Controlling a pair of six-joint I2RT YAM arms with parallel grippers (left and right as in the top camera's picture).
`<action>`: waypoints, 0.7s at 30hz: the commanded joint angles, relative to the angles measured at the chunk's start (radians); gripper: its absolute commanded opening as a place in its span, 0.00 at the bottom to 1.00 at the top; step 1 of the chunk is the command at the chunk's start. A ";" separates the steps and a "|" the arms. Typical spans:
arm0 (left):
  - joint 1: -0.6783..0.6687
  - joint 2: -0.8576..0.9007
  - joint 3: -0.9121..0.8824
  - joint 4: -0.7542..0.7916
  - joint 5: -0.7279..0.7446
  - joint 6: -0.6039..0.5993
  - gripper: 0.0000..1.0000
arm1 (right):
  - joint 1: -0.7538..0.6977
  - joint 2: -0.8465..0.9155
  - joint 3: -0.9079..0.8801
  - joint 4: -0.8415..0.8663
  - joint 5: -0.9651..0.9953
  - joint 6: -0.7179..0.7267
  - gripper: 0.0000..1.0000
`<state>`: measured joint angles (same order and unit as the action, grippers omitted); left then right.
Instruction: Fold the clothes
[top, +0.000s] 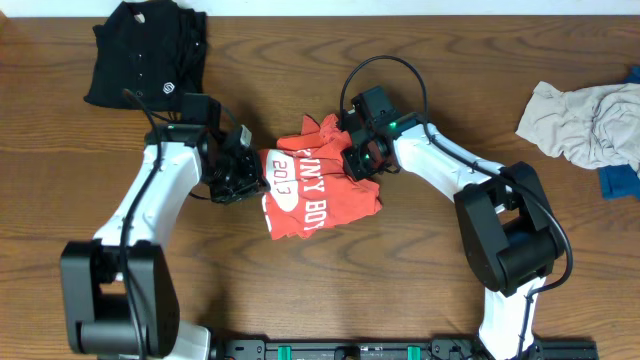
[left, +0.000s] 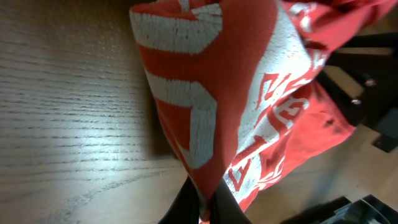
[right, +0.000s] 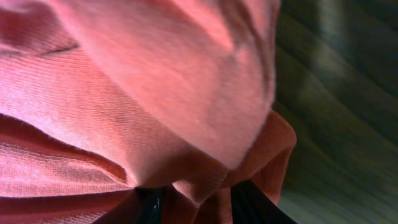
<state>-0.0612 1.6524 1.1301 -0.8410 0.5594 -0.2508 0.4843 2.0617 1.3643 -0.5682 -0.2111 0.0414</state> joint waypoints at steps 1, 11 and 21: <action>-0.005 -0.040 0.031 0.000 -0.068 -0.025 0.06 | 0.016 0.061 -0.021 -0.019 0.051 -0.004 0.33; -0.156 -0.038 0.031 0.124 -0.083 -0.108 0.06 | 0.051 0.061 -0.021 -0.030 0.103 0.009 0.33; -0.293 -0.038 0.031 0.216 -0.142 -0.168 0.06 | 0.057 0.061 -0.020 -0.039 0.117 0.034 0.34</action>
<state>-0.3256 1.6302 1.1313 -0.6407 0.4362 -0.3916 0.5232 2.0617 1.3754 -0.5835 -0.1379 0.0574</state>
